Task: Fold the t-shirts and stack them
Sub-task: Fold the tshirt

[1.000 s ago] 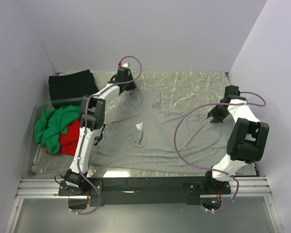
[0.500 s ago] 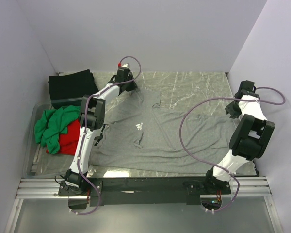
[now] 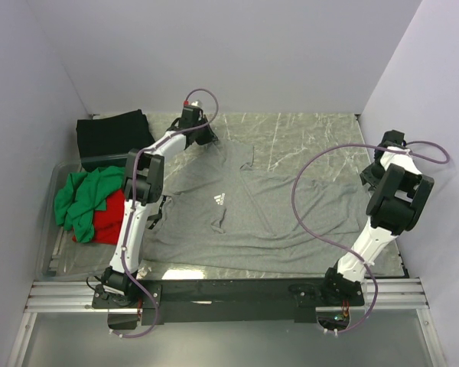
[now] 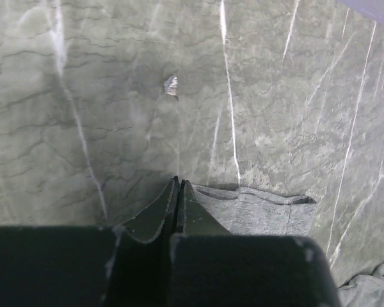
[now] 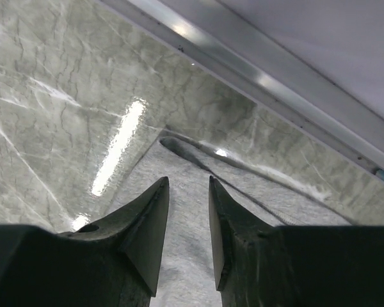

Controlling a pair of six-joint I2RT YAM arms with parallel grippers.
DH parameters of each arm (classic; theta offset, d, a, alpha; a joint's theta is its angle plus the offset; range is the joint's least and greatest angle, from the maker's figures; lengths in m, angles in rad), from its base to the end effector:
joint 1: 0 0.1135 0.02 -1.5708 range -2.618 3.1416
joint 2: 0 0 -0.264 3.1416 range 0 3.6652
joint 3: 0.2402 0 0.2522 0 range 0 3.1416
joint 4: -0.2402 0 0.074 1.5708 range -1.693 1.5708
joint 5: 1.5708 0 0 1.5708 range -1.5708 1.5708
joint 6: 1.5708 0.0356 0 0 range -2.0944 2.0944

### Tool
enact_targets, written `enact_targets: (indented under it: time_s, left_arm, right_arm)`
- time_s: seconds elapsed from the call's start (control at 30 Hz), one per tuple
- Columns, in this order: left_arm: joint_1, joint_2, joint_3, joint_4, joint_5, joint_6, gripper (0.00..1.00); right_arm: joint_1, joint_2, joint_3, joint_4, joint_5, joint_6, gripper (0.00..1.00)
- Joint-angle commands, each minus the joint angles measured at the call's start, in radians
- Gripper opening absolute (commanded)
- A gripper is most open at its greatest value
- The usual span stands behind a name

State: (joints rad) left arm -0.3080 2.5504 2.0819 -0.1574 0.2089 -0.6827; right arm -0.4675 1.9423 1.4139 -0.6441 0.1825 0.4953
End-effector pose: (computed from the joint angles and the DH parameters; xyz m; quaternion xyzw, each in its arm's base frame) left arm 0.5438 -0.1808 0.1398 -0.1183 0.8789 -0.2968 0.3541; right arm 0.3541 -0.1860 0.1873 0.4680 0.8569 -0.0866 0.1982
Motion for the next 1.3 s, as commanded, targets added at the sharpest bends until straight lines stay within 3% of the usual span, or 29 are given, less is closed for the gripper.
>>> enact_targets:
  time_s: [0.0, 0.67, 0.77, 1.07, 1.17, 1.27]
  left_arm:
    - [0.018, -0.021, 0.032, -0.013, 0.027, -0.029, 0.0]
    - [0.033, -0.018, 0.021, 0.002, 0.06, -0.04, 0.0]
    - [0.033, -0.016, 0.024, 0.01, 0.067, -0.043, 0.0]
    - [0.035, 0.013, 0.041, 0.051, 0.084, -0.074, 0.0]
    - [0.04, 0.03, 0.061, 0.088, 0.083, -0.1, 0.0]
    - [0.049, 0.053, 0.098, 0.125, 0.081, -0.129, 0.0]
  right_arm:
    - [-0.022, 0.03, 0.056, 0.003, -0.028, -0.006, 0.39]
    - [-0.022, 0.121, 0.102, 0.044, -0.049, -0.043, 0.41]
    - [-0.02, 0.124, 0.096, 0.05, -0.044, -0.05, 0.37]
    - [-0.022, 0.129, 0.083, 0.066, -0.069, -0.063, 0.14]
    - [-0.02, 0.122, 0.094, 0.06, -0.078, -0.064, 0.01]
    - [-0.019, 0.112, 0.109, 0.043, -0.086, -0.058, 0.0]
